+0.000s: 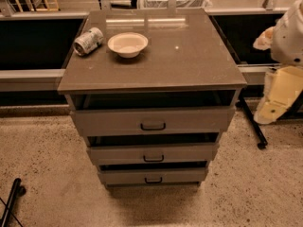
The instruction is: Open bottom drawer
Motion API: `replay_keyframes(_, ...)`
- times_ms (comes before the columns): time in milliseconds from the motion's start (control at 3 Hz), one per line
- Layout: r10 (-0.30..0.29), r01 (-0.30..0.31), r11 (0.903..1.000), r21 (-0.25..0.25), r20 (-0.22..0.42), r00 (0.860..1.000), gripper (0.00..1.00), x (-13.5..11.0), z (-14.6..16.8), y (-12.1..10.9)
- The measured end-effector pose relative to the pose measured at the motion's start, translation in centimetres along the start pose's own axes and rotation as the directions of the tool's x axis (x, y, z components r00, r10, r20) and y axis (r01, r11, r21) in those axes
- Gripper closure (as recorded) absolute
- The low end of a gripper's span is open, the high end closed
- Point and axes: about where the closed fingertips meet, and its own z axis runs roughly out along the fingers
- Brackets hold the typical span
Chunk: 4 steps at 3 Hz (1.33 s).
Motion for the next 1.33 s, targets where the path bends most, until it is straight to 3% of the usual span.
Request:
replay_keyframes(333, 0.04, -0.038, 0.9967, -0.072, 0.024, 0.999, 0.0, 1.6, 6.3, -0.1)
replay_keyframes(667, 0.09, -0.079, 0.9898, -0.119, 0.092, 0.992, 0.0, 3.6, 13.2, 1.7)
replay_keyframes(1000, 0.116, -0.097, 0.9893, -0.108, 0.187, 0.975, 0.0, 5.2, 17.9, 3.2)
replay_keyframes(1333, 0.114, -0.1, 0.9919, -0.078, 0.205, 0.972, 0.0, 5.4, 18.4, 2.7)
